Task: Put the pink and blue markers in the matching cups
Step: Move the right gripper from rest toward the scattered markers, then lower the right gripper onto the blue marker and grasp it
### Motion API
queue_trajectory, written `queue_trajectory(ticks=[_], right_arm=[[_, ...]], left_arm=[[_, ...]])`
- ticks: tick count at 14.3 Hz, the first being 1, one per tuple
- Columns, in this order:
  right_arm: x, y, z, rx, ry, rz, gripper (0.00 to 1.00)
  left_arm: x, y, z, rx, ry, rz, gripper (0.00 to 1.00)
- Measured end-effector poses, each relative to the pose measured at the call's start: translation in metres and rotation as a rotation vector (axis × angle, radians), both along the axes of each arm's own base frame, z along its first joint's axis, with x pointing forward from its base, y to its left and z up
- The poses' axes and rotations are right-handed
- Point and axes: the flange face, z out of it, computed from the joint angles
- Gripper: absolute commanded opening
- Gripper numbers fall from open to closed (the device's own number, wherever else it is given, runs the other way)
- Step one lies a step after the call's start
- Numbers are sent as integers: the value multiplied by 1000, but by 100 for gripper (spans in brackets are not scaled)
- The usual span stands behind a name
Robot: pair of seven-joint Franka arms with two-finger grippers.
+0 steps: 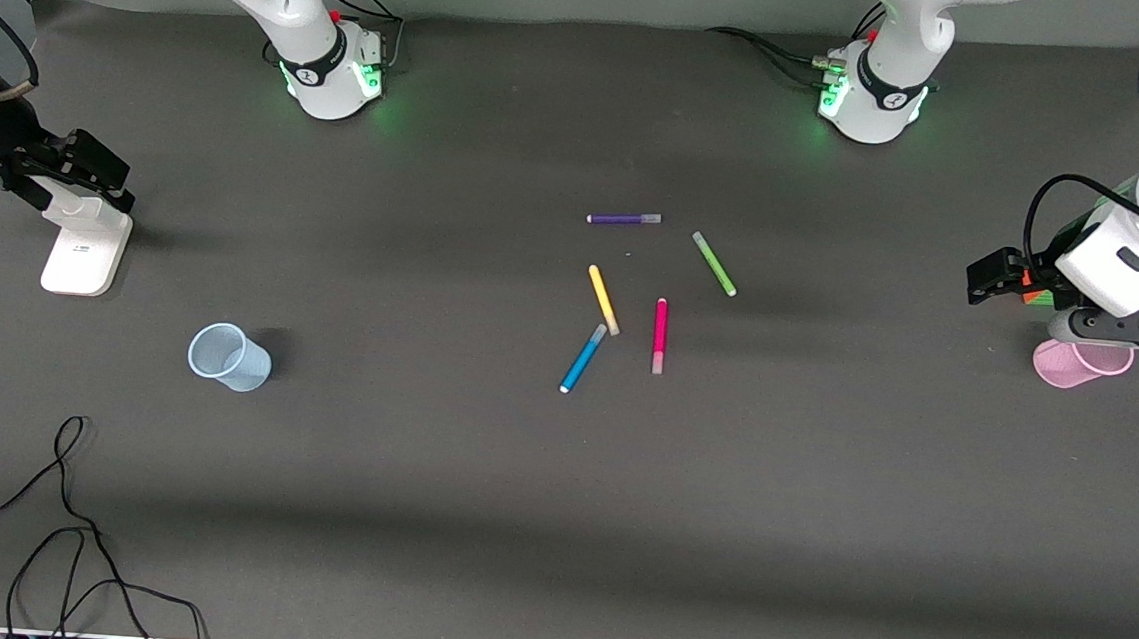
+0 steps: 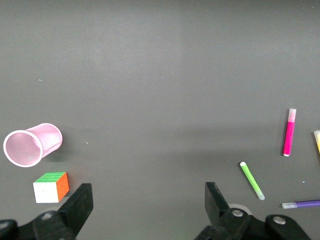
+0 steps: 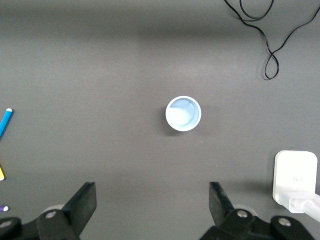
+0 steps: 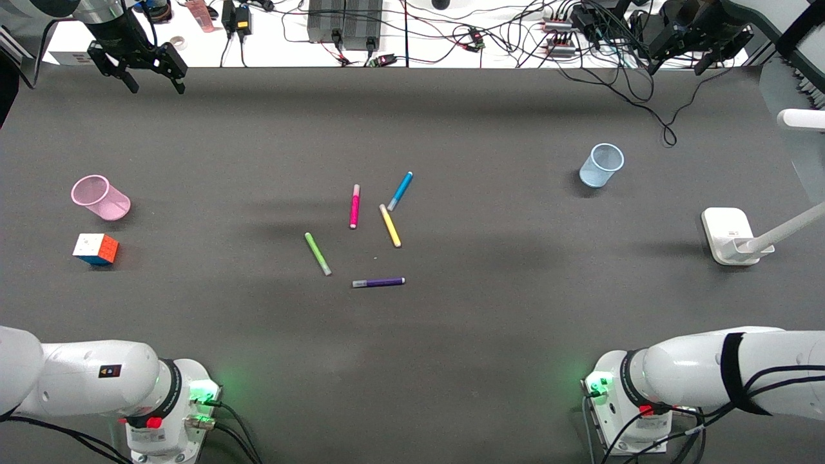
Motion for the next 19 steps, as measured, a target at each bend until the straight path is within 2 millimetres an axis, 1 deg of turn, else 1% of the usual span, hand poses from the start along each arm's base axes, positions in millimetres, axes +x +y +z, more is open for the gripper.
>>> queue_trajectory(ticks=[2,6,8,9,11,13,14,16,19], right_arm=[[0,-4,0,1,1,-6,100],[0,-5,-1,1,4,-9,100],[3,-1,-9,12,25,-5,100],[8,7,-17,36,42,2,100],[24,36,-40,68,84,37,100],[49,72,-65,90,124,29,100],[61,95,-78,108,147,7,100],[82,149,-104,112,184,-32,100],[102,229,-146,95,233,-91,100]], left_arm=[[1,0,1,0,-3,-1,100],[9,-4,15,-6,-34,-7,100],[12,-3,14,-7,-30,-6,100],[11,-2,12,-6,-17,-5,100],[9,-1,9,-4,11,-3,100],[8,-1,7,-3,24,-3,100],[9,-1,7,-3,25,-3,100],[9,-1,7,-3,26,-4,100],[9,-3,7,-4,26,-7,100]])
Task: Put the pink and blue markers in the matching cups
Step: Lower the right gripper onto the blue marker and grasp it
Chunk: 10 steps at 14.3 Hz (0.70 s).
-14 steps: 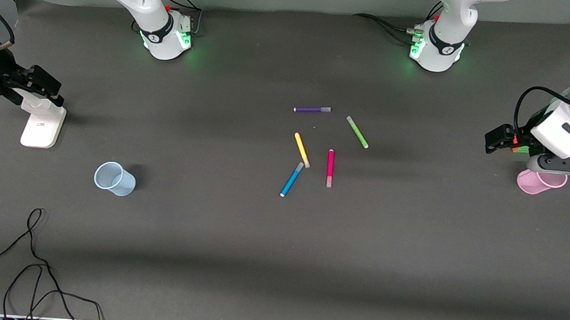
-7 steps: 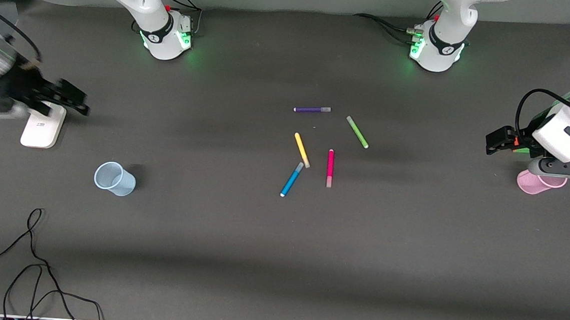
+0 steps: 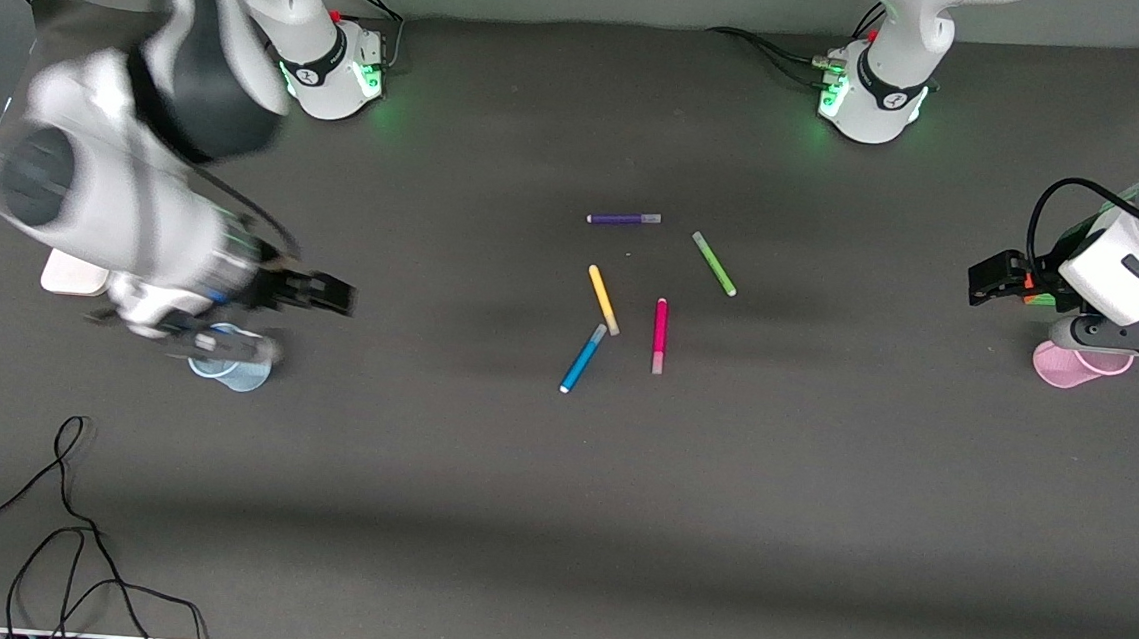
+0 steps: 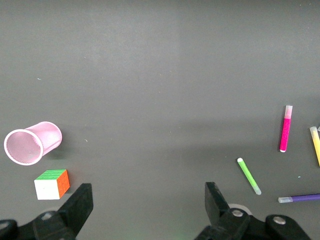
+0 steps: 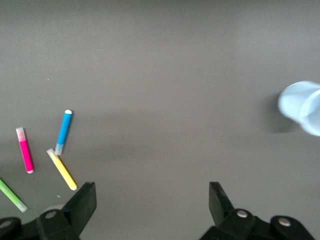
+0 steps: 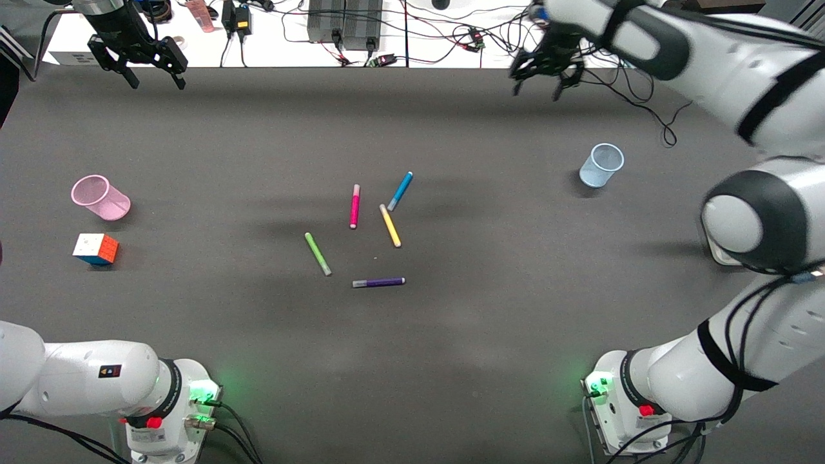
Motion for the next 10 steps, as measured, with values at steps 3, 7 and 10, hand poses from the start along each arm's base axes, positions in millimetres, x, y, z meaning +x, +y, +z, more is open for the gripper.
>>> queue_trajectory(ticks=[3,7,10], right_arm=[[10,63,-44,107,101,-97,100],[29,111,-114,170,181,-150,100],[24,152,-177,206,227,-169,100]], left_arm=[[-1,0,0,1,8,0,100],[0,0,-7,1,34,0,100],[3,-1,-17,0,54,-4,100]])
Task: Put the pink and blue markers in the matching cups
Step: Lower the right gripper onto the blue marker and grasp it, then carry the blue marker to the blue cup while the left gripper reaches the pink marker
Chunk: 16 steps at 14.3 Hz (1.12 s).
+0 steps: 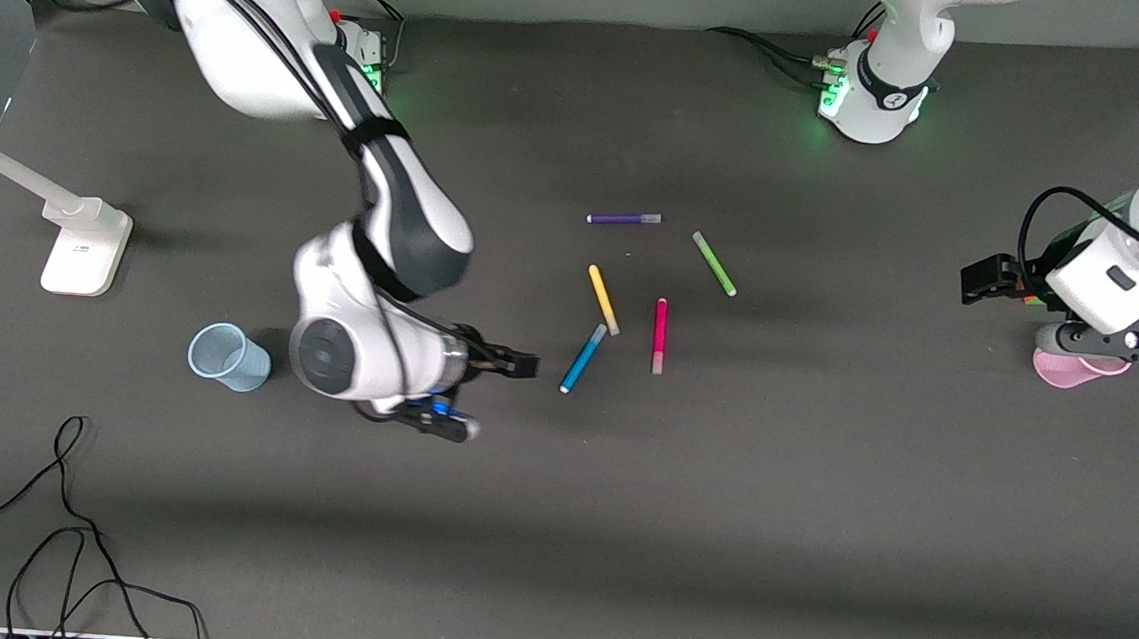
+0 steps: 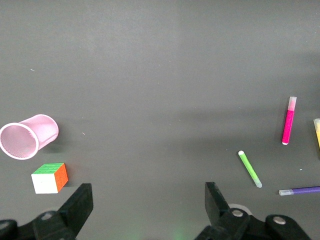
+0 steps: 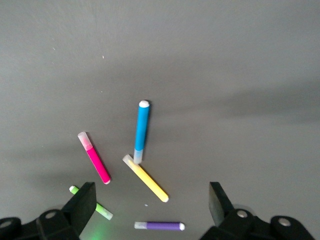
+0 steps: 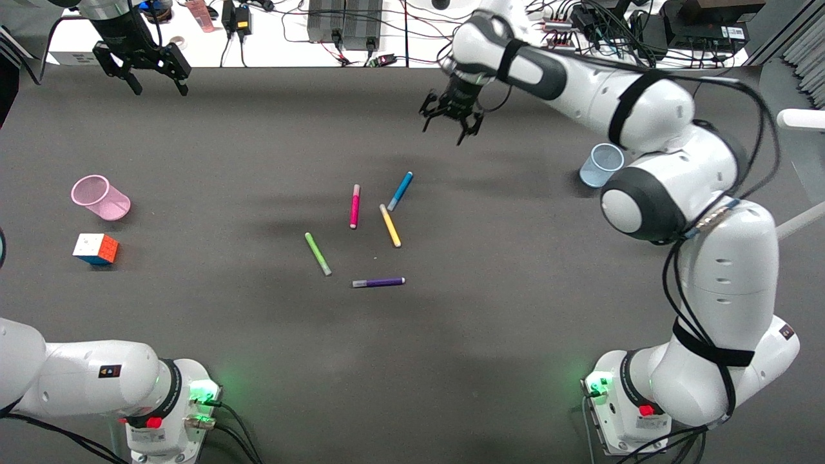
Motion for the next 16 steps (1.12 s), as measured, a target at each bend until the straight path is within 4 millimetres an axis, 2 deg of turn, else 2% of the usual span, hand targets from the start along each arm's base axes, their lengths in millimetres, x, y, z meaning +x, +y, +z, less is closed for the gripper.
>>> queue_trajectory(ticks=[4,8,9,10,13,14,16], right_arm=[[-1,12,-75,41,59,-66,97],[-15,37,-127,79,76,-111,94],[-18,42,-135,85,75,-118,88],[-20,46,-142,90,75,-124,75],[-22,50,-150,95,74,-133,18],[-22,51,-149,96,74,-134,2],[-21,51,-148,97,73,-136,0]], left_arm=[[1,0,-8,0,27,-1,100],[0,0,-9,-4,35,1,100],[0,-1,-8,-6,35,0,100],[0,-2,-8,-7,34,-2,100],[0,-3,-8,-10,34,-3,100],[0,-3,-8,-10,34,-3,100],[0,-3,-8,-11,34,-3,100]])
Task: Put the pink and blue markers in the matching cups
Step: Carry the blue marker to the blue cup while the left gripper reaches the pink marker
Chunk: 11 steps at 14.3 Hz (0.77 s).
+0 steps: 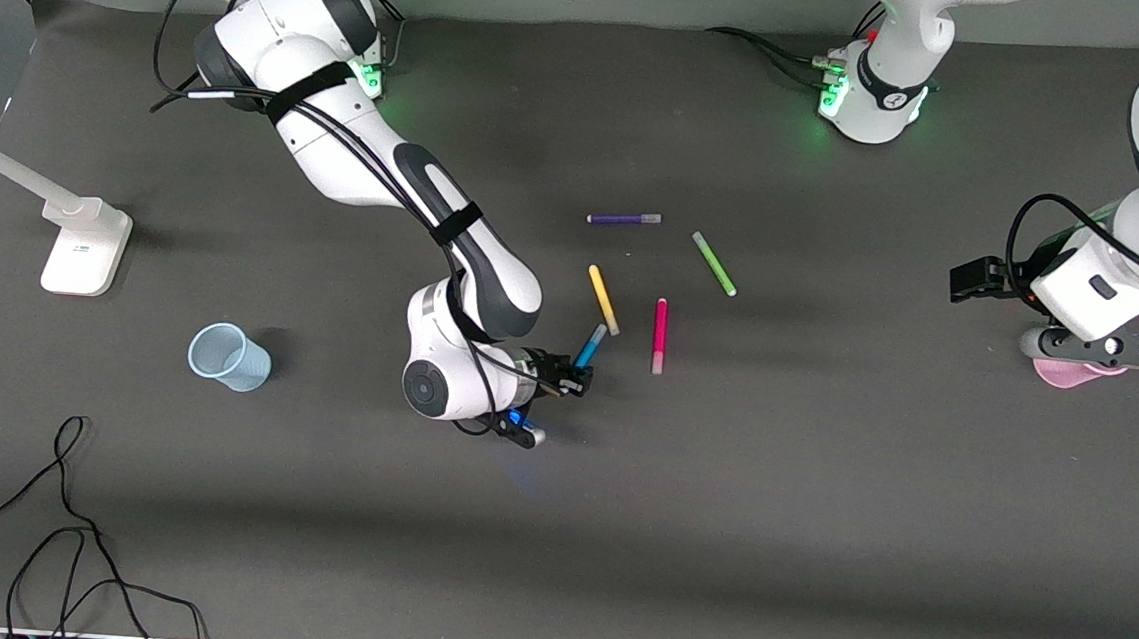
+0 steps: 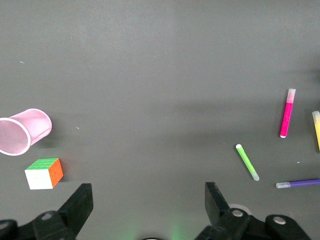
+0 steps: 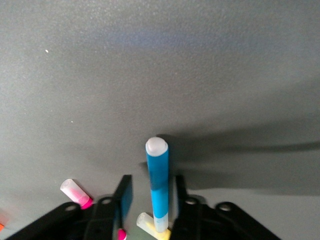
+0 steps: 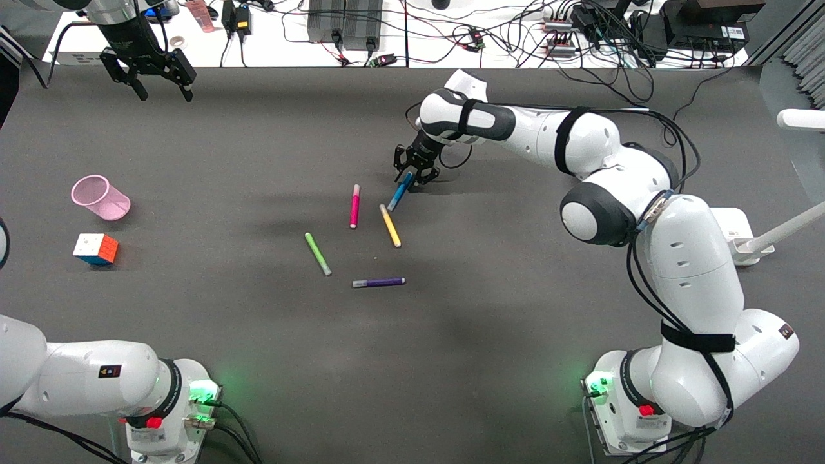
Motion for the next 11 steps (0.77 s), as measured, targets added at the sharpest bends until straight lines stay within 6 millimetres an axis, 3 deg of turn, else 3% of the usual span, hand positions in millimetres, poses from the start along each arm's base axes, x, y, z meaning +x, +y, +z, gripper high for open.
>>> queue_trajectory(ticks=[8,11], right_arm=[[2,0,1,-2,5,-14,0],[9,2,28,-24,4,1,0]], left_arm=[[0,0,0,-1,0,0,100],[0,0,0,-3,0,0,100]])
